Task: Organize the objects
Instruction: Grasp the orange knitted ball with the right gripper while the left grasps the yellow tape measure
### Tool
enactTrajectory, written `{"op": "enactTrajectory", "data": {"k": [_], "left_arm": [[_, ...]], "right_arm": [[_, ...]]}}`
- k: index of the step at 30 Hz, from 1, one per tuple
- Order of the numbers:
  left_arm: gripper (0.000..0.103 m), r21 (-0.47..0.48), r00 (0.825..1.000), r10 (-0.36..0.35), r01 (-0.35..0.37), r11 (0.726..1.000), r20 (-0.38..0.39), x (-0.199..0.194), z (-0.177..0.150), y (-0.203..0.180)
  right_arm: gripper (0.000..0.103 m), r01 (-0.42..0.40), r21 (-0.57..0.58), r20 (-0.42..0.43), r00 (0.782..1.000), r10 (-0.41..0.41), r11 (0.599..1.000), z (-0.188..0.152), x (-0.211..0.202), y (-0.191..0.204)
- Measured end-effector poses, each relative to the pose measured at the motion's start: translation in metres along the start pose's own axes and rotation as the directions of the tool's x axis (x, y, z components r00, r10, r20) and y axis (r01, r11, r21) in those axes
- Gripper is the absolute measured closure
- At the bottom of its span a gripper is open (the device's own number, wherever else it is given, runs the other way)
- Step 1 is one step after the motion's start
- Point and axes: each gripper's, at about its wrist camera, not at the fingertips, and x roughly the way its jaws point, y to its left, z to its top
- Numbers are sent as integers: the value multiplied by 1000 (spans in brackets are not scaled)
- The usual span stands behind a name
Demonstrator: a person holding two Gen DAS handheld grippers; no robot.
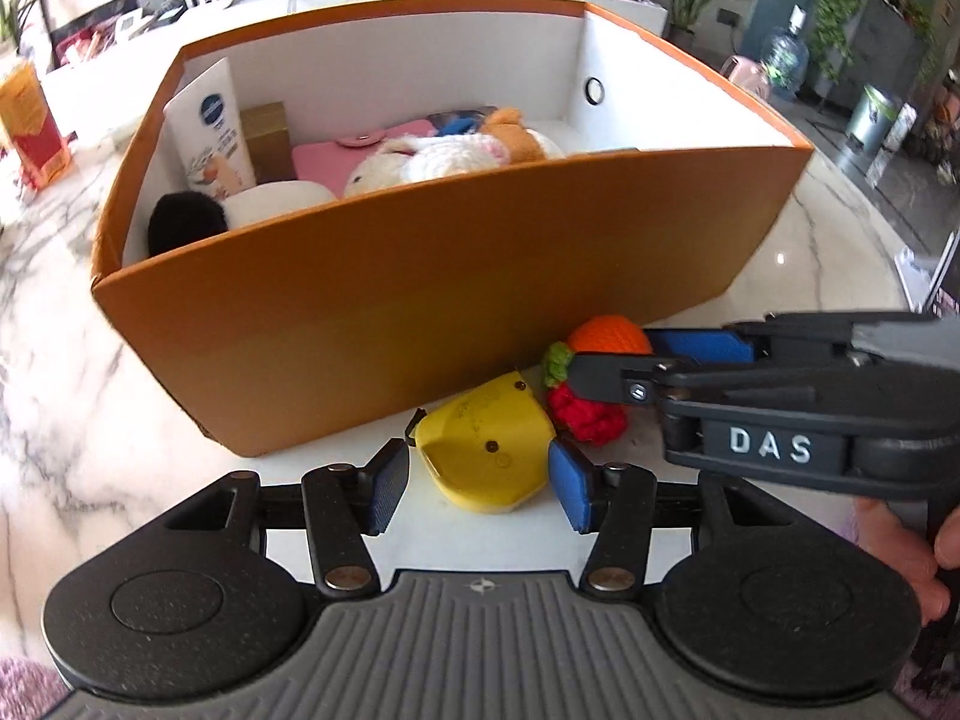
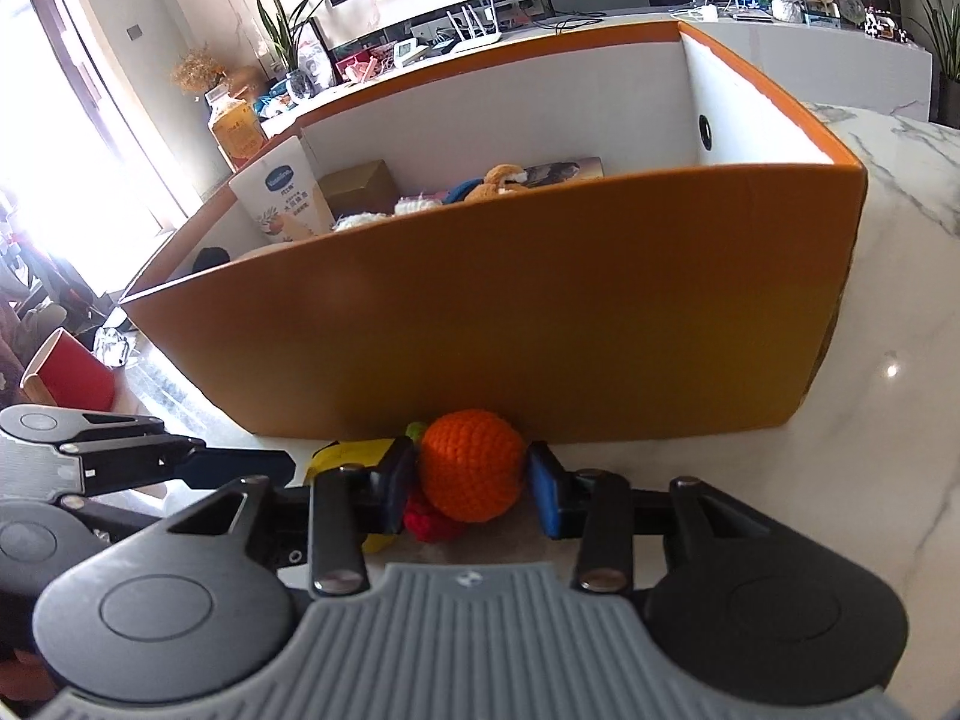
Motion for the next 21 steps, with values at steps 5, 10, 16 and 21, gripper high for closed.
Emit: {"op": "enactTrajectory", "data": {"k": [5,10,16,21], "left_arm": [[38,-82,1000,3,-3,997,-5,0,2,6],[35,-185,999,8,-17,983,-50,7,6,6],[33,-214,997,46,-59,975,-64,13,7,-2],[31,-232,997,43,-57,971,-65,14,6,0]], "right_arm": [[61,77,14,16,997,-77,997,-4,-12,-7],[60,128,3,22,992,-128,992,-9,-21,-12],[59,114,3,21,993,-114,993,-8,-19,-15],[58,50,77,-7,999,-50,996,-5,-16,-28]]}}
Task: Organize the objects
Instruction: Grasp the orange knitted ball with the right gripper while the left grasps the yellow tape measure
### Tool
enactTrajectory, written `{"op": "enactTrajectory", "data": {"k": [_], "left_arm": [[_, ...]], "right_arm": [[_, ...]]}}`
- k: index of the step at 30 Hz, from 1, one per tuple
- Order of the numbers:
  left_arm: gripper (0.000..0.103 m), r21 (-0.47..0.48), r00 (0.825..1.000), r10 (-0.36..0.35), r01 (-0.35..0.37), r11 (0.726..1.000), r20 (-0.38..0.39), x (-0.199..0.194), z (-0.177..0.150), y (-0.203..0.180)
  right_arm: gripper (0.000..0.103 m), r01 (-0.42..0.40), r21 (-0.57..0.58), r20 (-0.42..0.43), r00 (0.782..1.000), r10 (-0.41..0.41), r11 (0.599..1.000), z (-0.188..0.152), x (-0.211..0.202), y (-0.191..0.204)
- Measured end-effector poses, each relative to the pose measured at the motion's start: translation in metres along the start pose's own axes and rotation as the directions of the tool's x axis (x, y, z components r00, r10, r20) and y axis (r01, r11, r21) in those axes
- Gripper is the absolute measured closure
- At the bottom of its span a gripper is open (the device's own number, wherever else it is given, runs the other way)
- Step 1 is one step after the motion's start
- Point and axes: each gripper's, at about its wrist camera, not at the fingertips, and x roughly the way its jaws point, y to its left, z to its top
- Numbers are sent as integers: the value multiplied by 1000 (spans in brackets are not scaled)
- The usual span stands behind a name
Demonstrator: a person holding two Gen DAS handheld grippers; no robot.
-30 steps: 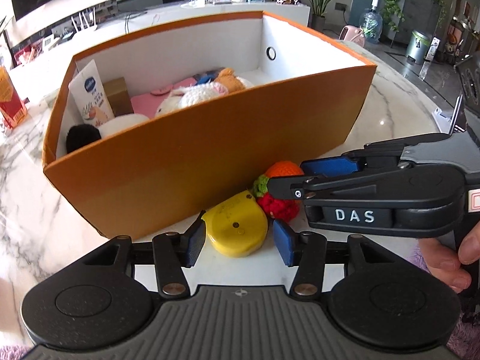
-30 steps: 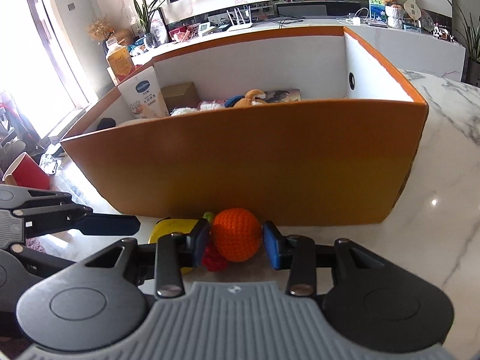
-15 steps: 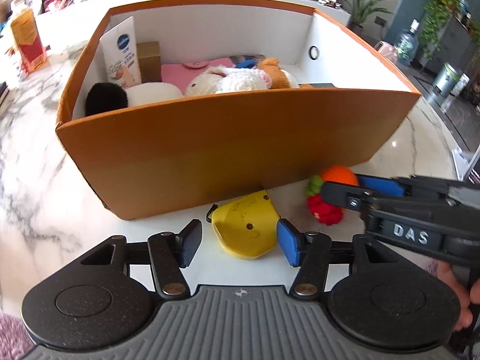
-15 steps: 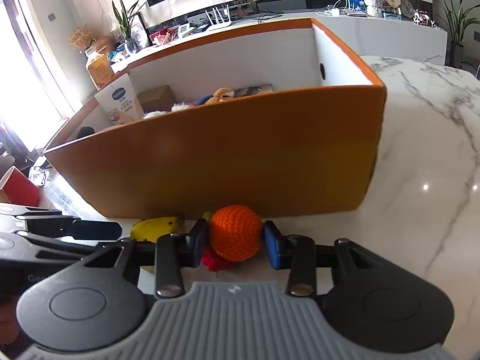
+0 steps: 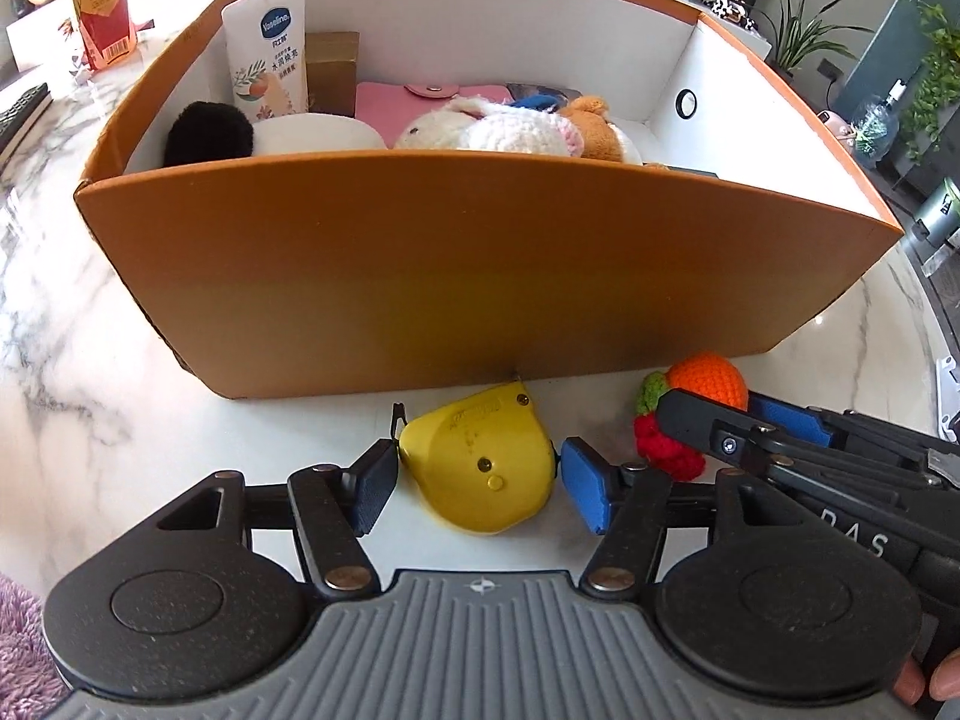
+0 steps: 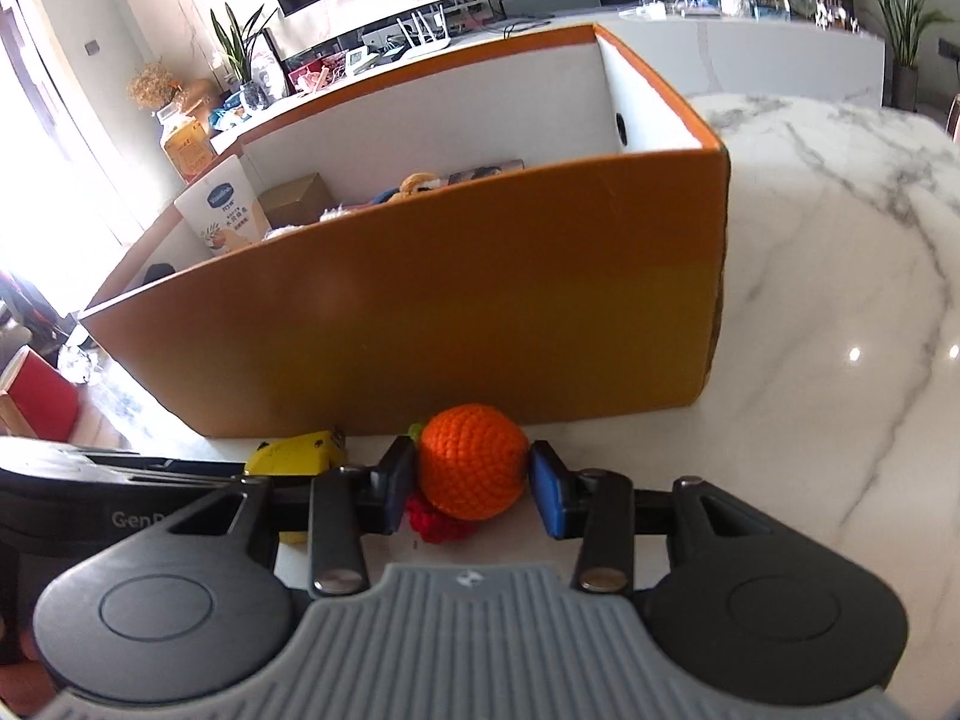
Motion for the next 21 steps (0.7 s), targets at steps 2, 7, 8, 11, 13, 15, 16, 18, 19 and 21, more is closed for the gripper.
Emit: {"op": "enactTrajectory", "data": {"k": [2,7,8,11,13,15,16,18,19,21], "left_arm": [[33,19,1000,0,0,1000,7,-1,-2,-1],[34,23,1000,-15,14,1000,15,-3,-5,4],[34,27,1000,-14,14,1000,17,-4,-6,4],[34,35,1000,-13,13,999,17,-7,-9,2],[35,34,1000,-25,24,999,12,-9,-11,3],[35,26,999,-39,39,999,5,-8,-10,3],[38,24,999,-46,46,999,15,-11,-11,4],[38,30,998,-58,57,998,22,-17,-12,3],[38,34,998,-64,63,997,25,-19,-12,3],[38,42,997,-69,67,997,30,-24,-13,2]], "right_arm": [[58,-35,48,-20,999,36,998,1,3,-7],[60,-56,70,-29,998,59,996,2,6,-10],[60,-56,67,-28,998,58,996,1,6,-10],[61,-51,43,-19,998,52,998,0,4,-6],[61,-57,32,-4,998,57,998,-1,1,-5],[61,-57,21,10,998,57,998,2,0,-4],[61,-53,17,14,999,52,998,2,-1,-4],[61,-43,17,20,999,43,999,2,-3,-2],[61,-41,18,23,999,40,999,2,-5,-2],[61,-39,13,34,999,38,999,1,-9,-2]]}}
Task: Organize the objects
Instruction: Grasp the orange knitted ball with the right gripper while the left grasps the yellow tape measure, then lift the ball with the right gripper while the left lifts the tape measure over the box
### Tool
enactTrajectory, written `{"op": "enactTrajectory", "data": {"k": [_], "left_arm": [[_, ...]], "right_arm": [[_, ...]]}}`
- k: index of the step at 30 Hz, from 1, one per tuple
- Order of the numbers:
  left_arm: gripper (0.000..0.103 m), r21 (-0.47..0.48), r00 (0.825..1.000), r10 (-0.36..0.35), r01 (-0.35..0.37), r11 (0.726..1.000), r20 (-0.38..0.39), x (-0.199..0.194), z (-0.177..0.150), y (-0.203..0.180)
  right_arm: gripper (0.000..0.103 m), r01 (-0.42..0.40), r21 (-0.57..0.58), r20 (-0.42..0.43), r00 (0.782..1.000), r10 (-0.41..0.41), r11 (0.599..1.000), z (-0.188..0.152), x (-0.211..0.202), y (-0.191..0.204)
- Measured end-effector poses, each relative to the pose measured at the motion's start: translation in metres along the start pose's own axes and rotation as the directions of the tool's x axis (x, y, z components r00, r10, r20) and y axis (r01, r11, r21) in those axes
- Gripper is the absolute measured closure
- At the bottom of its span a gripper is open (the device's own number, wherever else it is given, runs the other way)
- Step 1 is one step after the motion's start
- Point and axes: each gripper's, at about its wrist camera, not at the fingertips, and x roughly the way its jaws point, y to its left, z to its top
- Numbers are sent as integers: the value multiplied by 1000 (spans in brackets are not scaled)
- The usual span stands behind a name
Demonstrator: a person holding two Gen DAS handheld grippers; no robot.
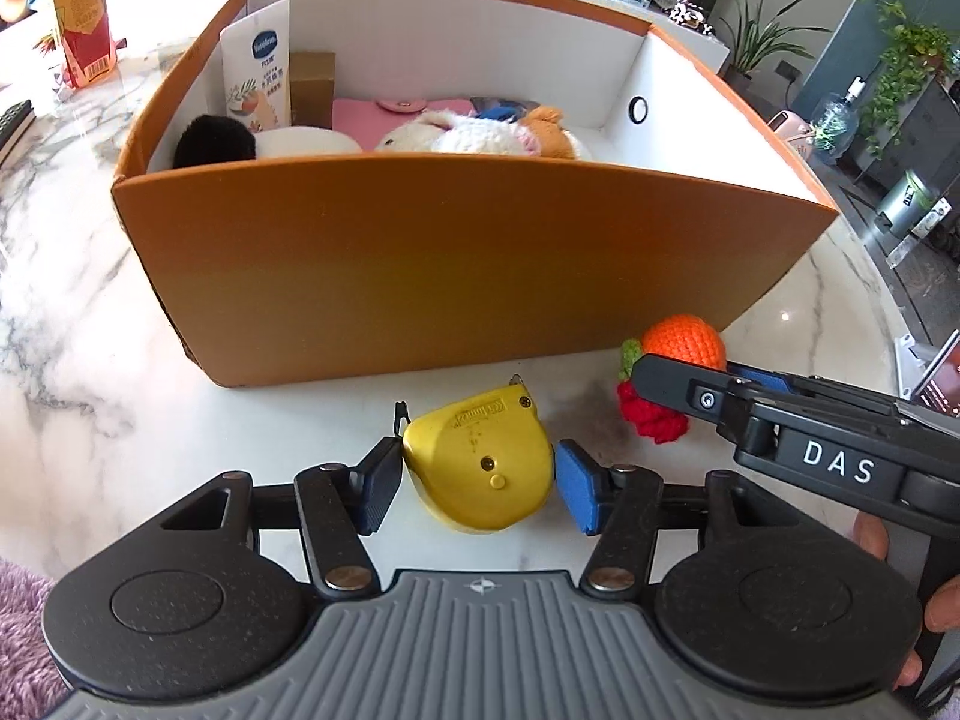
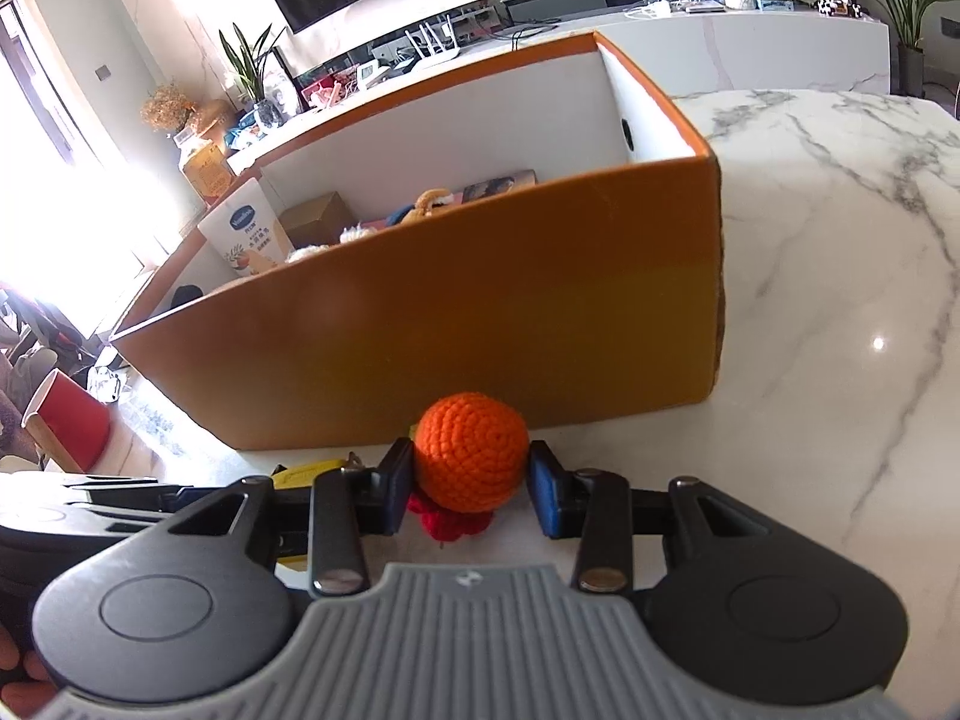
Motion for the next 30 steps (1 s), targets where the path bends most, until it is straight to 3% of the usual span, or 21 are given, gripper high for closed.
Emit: {"op": "enactTrajectory", "data": {"k": [7,15,22,30], "left_arm": [[38,8,999,-19,18,1000,48,-21,-1,-3],[38,32,986,-98,94,995,136,-62,8,-16],[38,86,967,-149,134,987,205,-88,36,-26],[38,133,962,-149,121,984,227,-84,85,-18]], "right_arm": [[61,10,-36,25,1000,-9,999,-1,-15,7],[61,23,-84,93,996,-15,996,12,-56,15],[61,26,-128,178,984,-3,991,46,-86,21],[61,99,-284,191,981,-45,954,94,-75,26]]}}
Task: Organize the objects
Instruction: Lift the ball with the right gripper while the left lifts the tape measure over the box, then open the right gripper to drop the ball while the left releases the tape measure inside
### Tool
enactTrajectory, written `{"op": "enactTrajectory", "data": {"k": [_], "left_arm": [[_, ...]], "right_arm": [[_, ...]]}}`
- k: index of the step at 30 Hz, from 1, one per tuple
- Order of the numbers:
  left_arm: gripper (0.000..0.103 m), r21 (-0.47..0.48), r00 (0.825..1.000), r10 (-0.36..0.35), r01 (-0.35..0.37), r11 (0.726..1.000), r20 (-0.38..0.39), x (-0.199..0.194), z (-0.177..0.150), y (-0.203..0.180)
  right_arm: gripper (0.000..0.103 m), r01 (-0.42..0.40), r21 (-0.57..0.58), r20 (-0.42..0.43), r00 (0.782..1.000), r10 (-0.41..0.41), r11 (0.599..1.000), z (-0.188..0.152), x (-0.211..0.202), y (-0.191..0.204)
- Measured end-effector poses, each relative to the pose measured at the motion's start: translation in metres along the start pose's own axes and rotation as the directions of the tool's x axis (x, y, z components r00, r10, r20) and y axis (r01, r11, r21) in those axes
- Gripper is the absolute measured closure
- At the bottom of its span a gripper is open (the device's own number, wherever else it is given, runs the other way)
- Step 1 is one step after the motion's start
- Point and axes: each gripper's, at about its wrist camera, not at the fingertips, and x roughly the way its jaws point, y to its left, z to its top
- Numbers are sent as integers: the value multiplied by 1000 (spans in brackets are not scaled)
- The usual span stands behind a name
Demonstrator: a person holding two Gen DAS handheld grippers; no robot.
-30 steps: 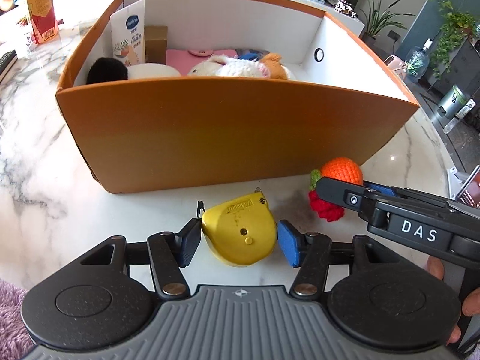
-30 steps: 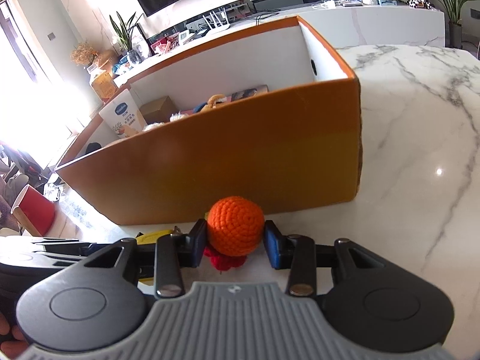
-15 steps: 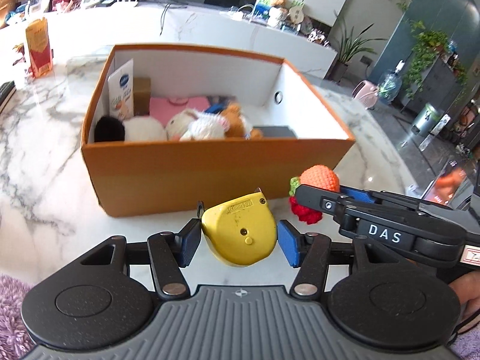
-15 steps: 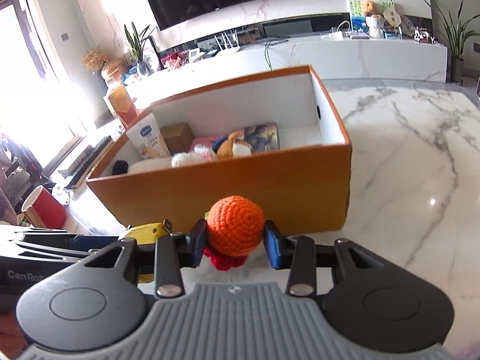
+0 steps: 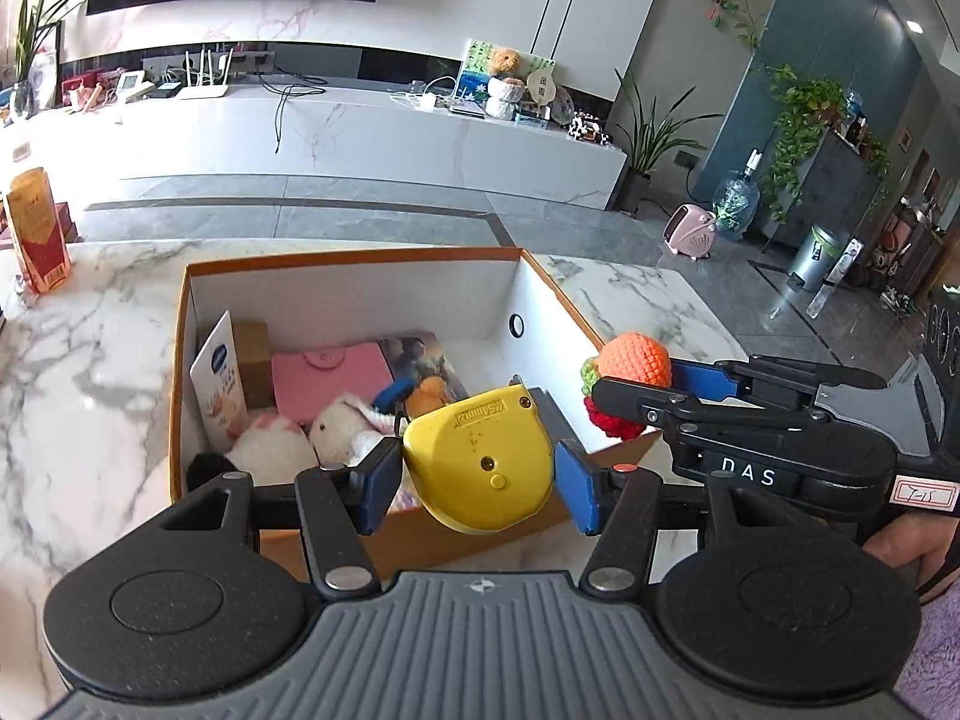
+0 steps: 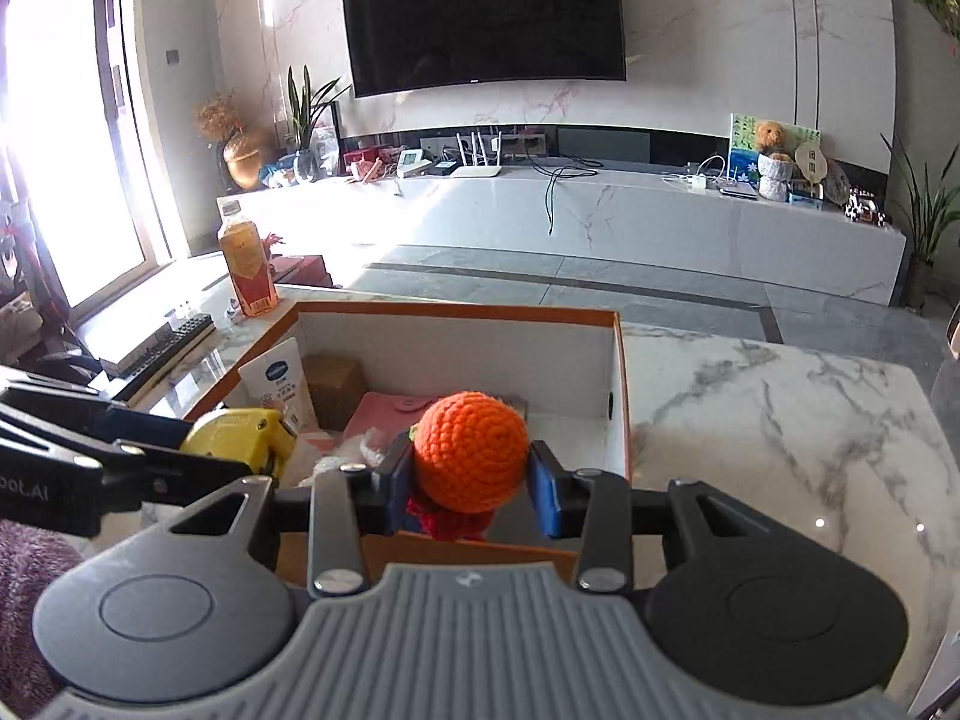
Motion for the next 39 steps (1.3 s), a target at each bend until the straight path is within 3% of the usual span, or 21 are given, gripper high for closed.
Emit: {"op": "enactTrajectory", "data": {"k": [7,12,17,23,30,36,39], "left_arm": [[38,17,999,13,-13,1000,-29,34,29,24],[38,47,999,11,-9,999,-46,54,40,34],[38,71,998,2,2,997,-67,73,49,35],[38,90,996,-15,23,996,-91,93,53,37],[38,91,993,-27,38,995,-119,108,52,40],[38,85,990,-32,44,995,-136,113,53,41],[38,85,989,-42,54,995,-143,115,53,40]], "right_arm": [[61,-2,-136,-111,994,-13,991,30,51,-21],[61,-8,-324,-170,984,-50,946,43,92,-12],[61,-32,-430,-263,960,-91,902,53,139,-14],[60,-58,-475,-346,930,-126,878,56,181,-19],[61,-68,-543,-369,915,-165,837,49,210,-18],[53,-61,-581,-344,922,-177,812,47,219,-12],[48,-56,-567,-328,931,-163,822,49,214,-14]]}}
